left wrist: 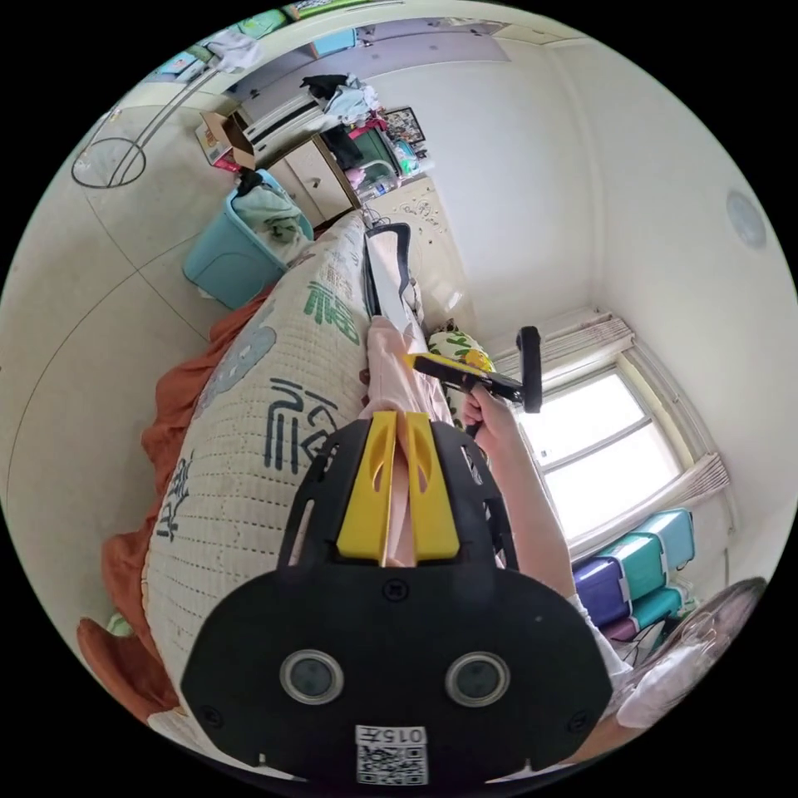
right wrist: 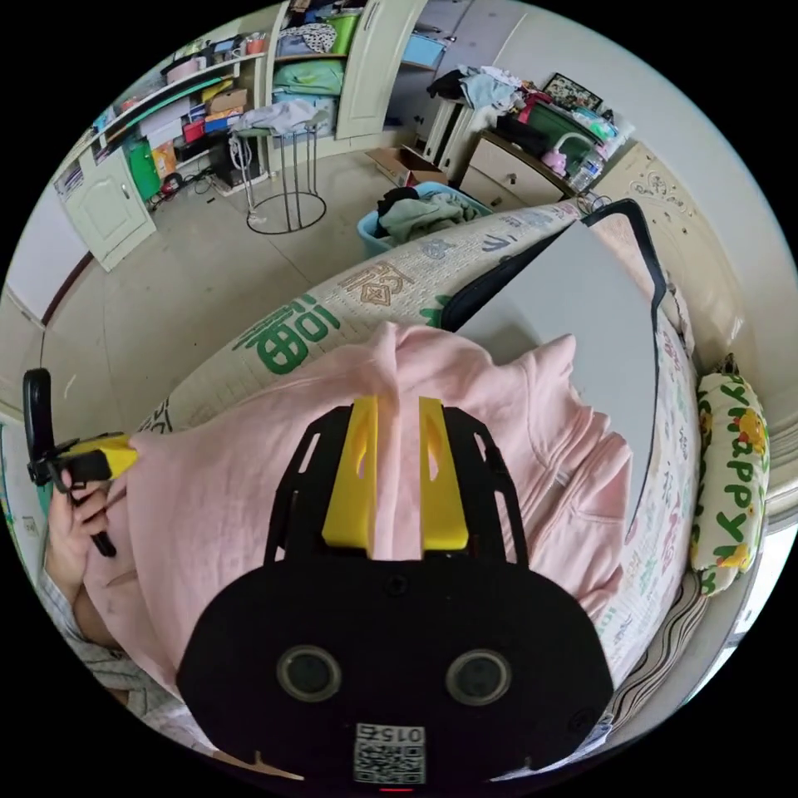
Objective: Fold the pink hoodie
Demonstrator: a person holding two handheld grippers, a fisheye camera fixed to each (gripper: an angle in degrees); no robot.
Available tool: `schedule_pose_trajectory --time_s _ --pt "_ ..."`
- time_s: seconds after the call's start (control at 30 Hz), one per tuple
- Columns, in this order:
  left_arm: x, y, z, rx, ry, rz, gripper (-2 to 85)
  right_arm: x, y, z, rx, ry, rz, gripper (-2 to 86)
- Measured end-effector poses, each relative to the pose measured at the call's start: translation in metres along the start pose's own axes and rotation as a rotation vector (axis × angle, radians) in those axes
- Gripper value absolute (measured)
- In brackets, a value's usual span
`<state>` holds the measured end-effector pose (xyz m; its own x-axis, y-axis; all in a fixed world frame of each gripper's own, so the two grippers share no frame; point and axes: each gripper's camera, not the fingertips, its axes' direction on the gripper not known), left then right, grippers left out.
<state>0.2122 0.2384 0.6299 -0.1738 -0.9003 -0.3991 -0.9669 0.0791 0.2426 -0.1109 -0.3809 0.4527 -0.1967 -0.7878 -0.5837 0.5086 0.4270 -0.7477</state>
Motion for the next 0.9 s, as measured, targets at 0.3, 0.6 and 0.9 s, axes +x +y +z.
schedule_pose_trajectory --time_s 0.3,0.6,0.9 --pt "0.005 0.053 -0.013 0.101 0.167 0.113 -0.4 -0.046 0.261 -0.15 0.307 -0.039 -0.115 5.9" --pt "0.221 0.237 -0.016 0.253 0.056 1.105 10.8 -0.123 0.49 -0.185 0.599 0.495 0.038 2.5" --pt "0.309 0.447 0.137 -0.397 -0.101 1.456 10.0 -0.101 0.548 -0.155 0.45 -0.034 -0.071 8.1"
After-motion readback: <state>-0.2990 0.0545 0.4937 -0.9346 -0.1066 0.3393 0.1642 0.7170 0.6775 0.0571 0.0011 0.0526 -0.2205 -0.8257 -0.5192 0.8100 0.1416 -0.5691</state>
